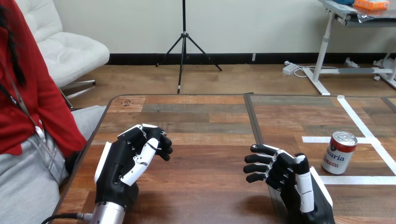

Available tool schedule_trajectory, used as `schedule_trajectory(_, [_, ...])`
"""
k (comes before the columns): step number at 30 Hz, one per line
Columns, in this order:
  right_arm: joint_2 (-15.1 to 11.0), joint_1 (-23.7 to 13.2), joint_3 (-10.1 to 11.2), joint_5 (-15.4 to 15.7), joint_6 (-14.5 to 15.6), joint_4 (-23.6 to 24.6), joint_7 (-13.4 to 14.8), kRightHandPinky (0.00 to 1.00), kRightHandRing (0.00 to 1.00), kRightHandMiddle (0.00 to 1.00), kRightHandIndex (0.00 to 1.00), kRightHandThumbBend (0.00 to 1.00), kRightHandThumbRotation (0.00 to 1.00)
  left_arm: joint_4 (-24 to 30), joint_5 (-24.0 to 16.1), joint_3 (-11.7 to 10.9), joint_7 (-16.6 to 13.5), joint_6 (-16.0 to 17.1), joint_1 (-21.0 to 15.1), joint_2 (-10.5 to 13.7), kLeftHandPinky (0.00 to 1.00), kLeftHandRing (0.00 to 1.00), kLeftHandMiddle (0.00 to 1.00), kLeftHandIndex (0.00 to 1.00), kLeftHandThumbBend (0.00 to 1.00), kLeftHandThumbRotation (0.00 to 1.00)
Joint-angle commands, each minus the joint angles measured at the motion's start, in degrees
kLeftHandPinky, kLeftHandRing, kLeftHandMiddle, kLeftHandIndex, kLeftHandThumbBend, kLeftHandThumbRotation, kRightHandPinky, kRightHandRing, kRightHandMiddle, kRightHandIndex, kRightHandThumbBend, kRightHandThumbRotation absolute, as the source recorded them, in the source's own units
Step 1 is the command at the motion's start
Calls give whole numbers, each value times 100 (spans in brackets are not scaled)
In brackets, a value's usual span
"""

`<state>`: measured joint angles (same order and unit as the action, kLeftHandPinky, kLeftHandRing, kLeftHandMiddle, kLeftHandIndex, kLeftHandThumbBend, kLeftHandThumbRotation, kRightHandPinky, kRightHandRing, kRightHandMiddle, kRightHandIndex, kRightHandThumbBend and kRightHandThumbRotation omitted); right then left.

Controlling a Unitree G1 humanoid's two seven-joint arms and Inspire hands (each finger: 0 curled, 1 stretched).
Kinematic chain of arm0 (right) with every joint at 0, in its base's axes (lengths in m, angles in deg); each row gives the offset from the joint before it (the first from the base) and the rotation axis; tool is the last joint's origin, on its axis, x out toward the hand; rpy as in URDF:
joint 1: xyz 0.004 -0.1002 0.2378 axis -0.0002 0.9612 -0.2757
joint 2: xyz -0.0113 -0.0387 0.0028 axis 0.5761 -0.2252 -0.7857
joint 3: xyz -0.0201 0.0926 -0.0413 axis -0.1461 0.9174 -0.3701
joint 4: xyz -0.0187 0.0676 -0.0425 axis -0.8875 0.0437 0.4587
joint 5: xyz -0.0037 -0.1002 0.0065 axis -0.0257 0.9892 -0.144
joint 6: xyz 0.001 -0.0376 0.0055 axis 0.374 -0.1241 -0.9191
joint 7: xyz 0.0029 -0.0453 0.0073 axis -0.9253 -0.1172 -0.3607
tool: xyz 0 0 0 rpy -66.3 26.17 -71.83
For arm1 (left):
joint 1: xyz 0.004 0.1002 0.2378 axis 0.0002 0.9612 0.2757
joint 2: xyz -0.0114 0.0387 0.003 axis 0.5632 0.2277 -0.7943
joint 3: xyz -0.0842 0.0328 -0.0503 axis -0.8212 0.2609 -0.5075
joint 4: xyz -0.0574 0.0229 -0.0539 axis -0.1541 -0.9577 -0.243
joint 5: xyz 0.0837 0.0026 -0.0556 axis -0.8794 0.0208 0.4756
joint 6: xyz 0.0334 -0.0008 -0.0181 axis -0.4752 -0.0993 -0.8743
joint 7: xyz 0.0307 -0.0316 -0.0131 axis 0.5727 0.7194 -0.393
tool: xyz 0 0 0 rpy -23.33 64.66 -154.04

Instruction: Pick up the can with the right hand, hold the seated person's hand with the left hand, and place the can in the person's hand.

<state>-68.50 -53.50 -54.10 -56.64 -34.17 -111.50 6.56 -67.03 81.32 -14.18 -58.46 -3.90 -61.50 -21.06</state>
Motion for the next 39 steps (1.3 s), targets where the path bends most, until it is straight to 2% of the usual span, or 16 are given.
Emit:
schedule_trajectory(1, [-61, -543, 60, -121, 26, 126, -48, 59, 65, 68, 70, 84, 99, 112, -40, 23, -14, 49, -349, 45, 39, 46, 47, 45, 18, 31])
schedule_trajectory(10, [-361, -955, 107, 70, 59, 299, 95, 64, 69, 72, 73, 83, 99, 108, -12, 28, 17, 17, -382, 39, 40, 46, 47, 45, 17, 29])
schedule_trajectory(13, [-474, -1121, 122, 197, 131, 386, 261, 65, 70, 73, 74, 84, 99, 85, -65, 37, -14, 61, -394, 49, 40, 46, 47, 45, 17, 29])
schedule_trajectory(22, [-897, -1719, 176, 657, 64, 407, 733, 65, 71, 74, 75, 84, 98, 22, -141, 41, -37, 158, -419, 50, 40, 46, 47, 45, 17, 27])
schedule_trajectory(25, [-1083, -1973, 199, 831, -101, 214, 857, 65, 71, 74, 75, 83, 97, 17, -133, 35, -36, 135, -424, 43, 40, 46, 47, 45, 17, 27])
schedule_trajectory(28, [-1310, -2210, 187, 1056, -141, 86, 997, 66, 72, 74, 76, 83, 96, 27, -162, 40, -59, 112, -418, 53, 40, 46, 47, 45, 18, 27])
schedule_trajectory(39, [-2025, -3074, 149, 1610, 86, -384, 1430, 68, 74, 76, 77, 91, 91, 63, -243, 52, -156, 44, -402, 98, 41, 47, 47, 45, 21, 25])
